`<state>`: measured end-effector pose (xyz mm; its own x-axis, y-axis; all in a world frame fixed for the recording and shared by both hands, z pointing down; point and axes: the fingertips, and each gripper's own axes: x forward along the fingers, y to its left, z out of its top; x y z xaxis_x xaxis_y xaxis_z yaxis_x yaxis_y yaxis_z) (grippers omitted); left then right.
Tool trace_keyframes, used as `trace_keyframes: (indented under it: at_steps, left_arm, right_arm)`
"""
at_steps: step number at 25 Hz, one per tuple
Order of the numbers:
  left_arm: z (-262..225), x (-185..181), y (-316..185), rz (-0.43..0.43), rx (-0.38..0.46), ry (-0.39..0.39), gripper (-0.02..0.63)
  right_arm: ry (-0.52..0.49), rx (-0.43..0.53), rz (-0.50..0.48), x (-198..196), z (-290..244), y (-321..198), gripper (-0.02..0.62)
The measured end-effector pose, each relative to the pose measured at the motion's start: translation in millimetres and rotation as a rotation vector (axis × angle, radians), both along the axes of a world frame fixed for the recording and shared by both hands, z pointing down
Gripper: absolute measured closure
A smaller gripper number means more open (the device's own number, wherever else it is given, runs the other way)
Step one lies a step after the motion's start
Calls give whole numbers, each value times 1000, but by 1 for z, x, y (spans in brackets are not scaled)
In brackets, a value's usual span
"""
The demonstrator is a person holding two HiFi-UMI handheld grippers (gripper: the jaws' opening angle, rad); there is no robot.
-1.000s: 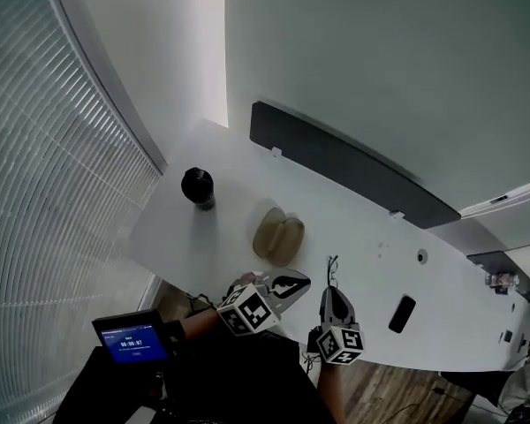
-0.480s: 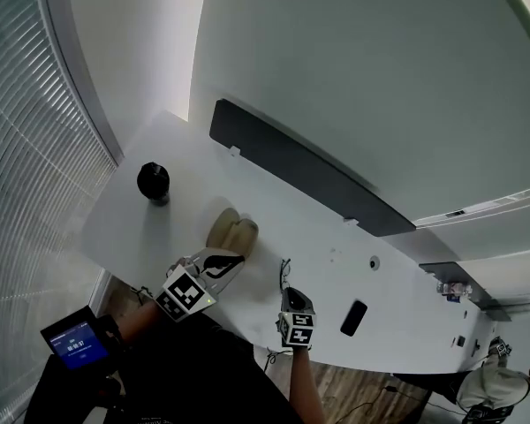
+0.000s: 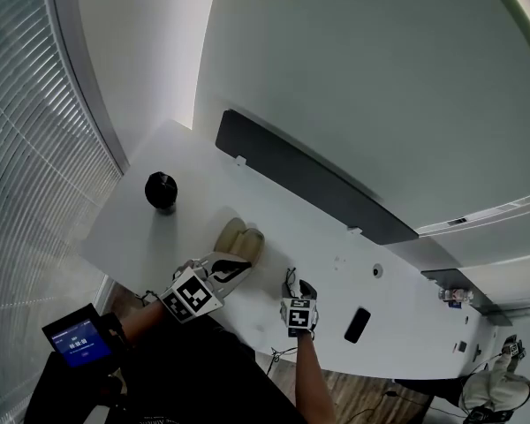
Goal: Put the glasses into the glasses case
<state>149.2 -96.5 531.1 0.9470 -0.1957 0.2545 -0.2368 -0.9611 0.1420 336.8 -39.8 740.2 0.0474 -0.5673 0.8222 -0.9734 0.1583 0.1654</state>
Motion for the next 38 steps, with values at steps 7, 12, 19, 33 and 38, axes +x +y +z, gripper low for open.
trace_keyframes:
  at_steps: [7, 12, 19, 33, 38]
  left_arm:
    - [-7, -6, 3, -17, -9, -1, 600]
    - [-3, -10, 2, -27, -21, 8, 600]
    - [-4, -4, 4, -10, -14, 8, 600]
    - [8, -2, 3, 0, -40, -16, 600]
    - [12, 4, 2, -2, -47, -2, 600]
  right_arm:
    - [-67, -163, 27, 2, 35, 10, 364]
    - [-95, -217, 99, 10, 48, 14, 364]
    - [-185, -204, 170, 15, 49, 17, 364]
    - [-171, -213, 134, 14, 48, 18, 424]
    - [-141, -241, 116, 16, 48, 18, 464]
